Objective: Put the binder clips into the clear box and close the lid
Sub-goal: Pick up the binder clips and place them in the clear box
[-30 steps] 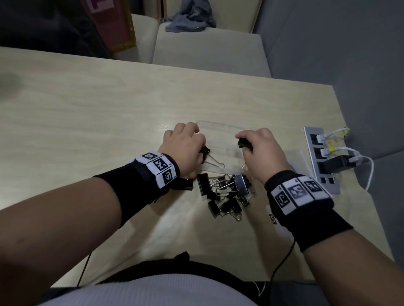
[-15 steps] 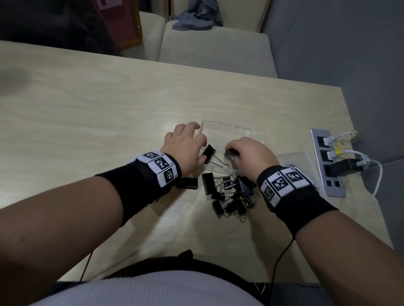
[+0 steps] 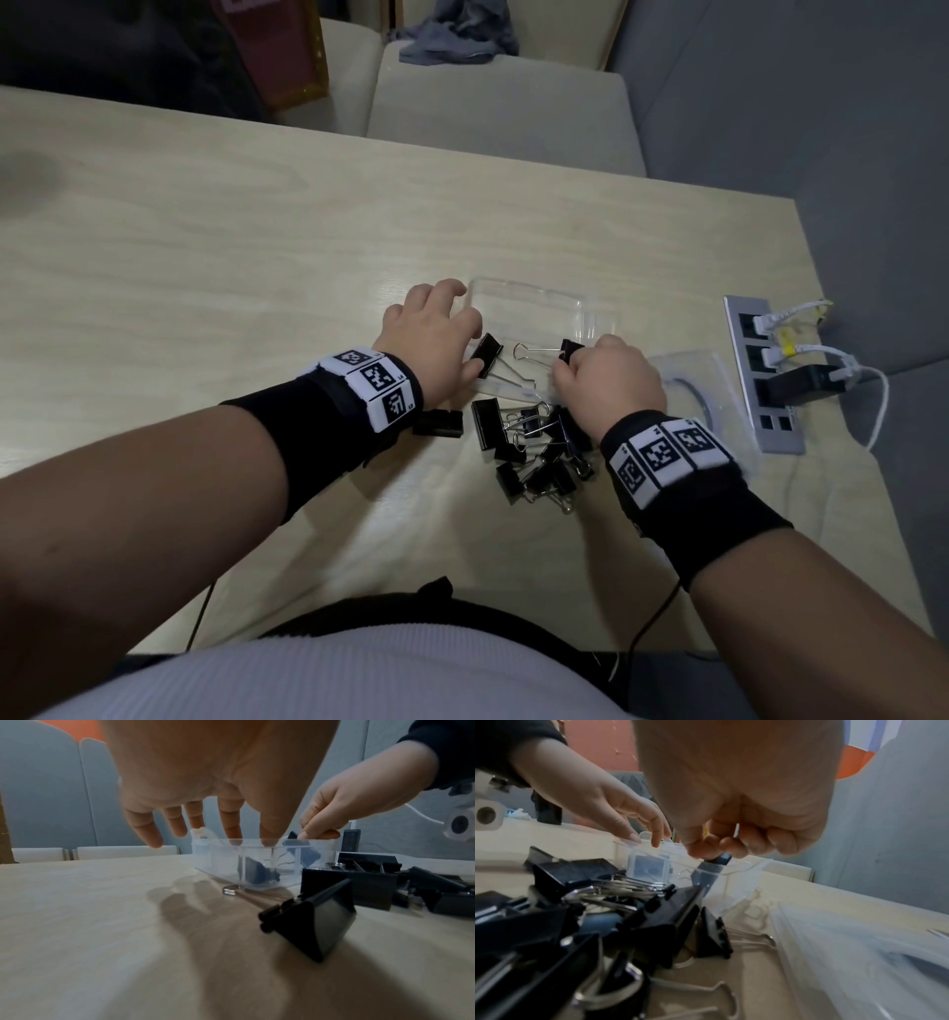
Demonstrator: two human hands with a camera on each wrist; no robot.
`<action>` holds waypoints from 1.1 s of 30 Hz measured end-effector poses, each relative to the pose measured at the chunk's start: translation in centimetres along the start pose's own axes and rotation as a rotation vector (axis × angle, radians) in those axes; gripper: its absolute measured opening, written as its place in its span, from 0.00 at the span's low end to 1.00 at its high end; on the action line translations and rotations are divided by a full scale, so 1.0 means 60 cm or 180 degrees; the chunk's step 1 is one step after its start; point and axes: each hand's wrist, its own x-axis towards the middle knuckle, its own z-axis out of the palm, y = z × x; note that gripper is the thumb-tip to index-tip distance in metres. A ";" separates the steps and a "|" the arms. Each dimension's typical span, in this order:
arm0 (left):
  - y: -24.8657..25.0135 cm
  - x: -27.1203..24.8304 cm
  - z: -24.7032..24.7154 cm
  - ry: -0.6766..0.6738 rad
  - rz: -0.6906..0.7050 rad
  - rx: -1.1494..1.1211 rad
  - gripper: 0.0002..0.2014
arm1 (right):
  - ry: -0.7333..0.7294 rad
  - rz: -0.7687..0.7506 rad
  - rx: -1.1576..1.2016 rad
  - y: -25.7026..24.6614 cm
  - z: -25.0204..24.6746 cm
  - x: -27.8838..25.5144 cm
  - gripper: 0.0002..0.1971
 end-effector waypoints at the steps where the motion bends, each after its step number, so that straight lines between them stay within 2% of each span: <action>1: 0.000 -0.003 -0.002 0.0045 0.0006 -0.0024 0.18 | -0.0043 -0.0006 0.0086 -0.001 -0.001 -0.003 0.20; 3: -0.003 -0.012 -0.008 0.0247 0.0079 -0.0106 0.15 | -0.0128 -0.0118 0.0403 -0.001 -0.003 -0.016 0.19; 5: -0.011 -0.025 -0.014 0.0357 0.0288 -0.0171 0.12 | -0.0217 -0.0430 0.0585 -0.003 -0.003 -0.039 0.17; 7: -0.022 -0.046 -0.014 0.0160 0.0598 -0.0122 0.12 | -0.0242 -0.0847 0.0491 -0.007 0.005 -0.064 0.13; 9: -0.030 -0.070 -0.006 -0.0196 0.0849 0.0109 0.17 | -0.0226 -0.1087 0.0306 -0.016 0.020 -0.079 0.10; 11: -0.037 -0.086 0.006 -0.0620 0.0956 0.0471 0.23 | -0.0268 -0.1184 0.0216 -0.030 0.032 -0.081 0.17; 13: -0.041 -0.089 0.016 -0.0843 0.0901 0.0647 0.26 | -0.0334 -0.1278 0.0123 -0.049 0.040 -0.077 0.24; 16: -0.039 -0.083 0.018 -0.0754 0.0823 0.0596 0.20 | -0.0506 -0.1225 0.0018 -0.073 0.046 -0.068 0.30; 18: -0.035 -0.077 0.017 -0.0795 0.0732 0.0493 0.18 | -0.0539 -0.1239 -0.0196 -0.084 0.044 -0.064 0.28; 20: -0.034 -0.070 0.015 -0.0910 0.0602 0.0372 0.19 | -0.0564 -0.1345 -0.0330 -0.088 0.041 -0.063 0.27; 23: -0.038 -0.062 0.012 -0.1020 0.0389 0.0093 0.22 | -0.0707 -0.1431 -0.0315 -0.084 0.043 -0.067 0.32; 26: -0.046 -0.063 0.002 -0.0950 0.0369 -0.0103 0.22 | -0.0591 -0.1468 -0.0291 -0.077 0.047 -0.072 0.29; 30: -0.048 -0.062 -0.029 -0.0638 0.0608 -0.0609 0.19 | -0.0292 -0.1261 0.0417 -0.059 0.036 -0.081 0.26; 33: -0.042 -0.042 -0.046 -0.0240 0.0594 -0.0875 0.19 | 0.0051 -0.0763 0.1415 -0.035 0.024 -0.087 0.26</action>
